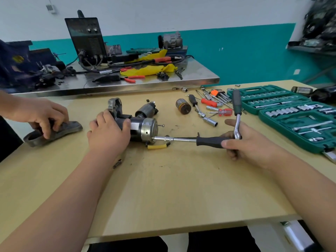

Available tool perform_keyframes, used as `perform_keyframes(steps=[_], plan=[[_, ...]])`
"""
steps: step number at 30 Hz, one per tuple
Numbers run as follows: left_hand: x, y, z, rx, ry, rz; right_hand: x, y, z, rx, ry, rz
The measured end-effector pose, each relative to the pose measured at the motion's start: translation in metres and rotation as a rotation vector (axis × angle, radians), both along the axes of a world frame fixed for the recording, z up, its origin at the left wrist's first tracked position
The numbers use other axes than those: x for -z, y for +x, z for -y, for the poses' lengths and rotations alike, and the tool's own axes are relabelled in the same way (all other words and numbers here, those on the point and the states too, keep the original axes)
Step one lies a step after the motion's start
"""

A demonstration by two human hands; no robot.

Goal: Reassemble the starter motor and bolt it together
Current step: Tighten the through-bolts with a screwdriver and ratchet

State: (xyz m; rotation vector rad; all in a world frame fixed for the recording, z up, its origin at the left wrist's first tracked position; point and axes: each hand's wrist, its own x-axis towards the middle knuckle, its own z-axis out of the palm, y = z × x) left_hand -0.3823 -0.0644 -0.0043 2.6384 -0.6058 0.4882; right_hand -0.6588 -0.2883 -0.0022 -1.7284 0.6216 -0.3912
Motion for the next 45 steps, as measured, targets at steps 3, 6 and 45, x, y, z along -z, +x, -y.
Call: perform_keyframes(steps=[3, 6, 45], plan=[[-0.002, -0.002, 0.002, -0.003, 0.012, -0.006, 0.005, 0.011, 0.001, 0.149, -0.086, -0.064], [-0.004, -0.002, 0.001, 0.005, 0.008, -0.012, 0.006, 0.012, -0.002, 0.128, 0.046, -0.022], [-0.013, -0.019, 0.006, 0.029, 0.016, 0.005, 0.009, 0.004, 0.012, 0.166, 0.048, -0.054]])
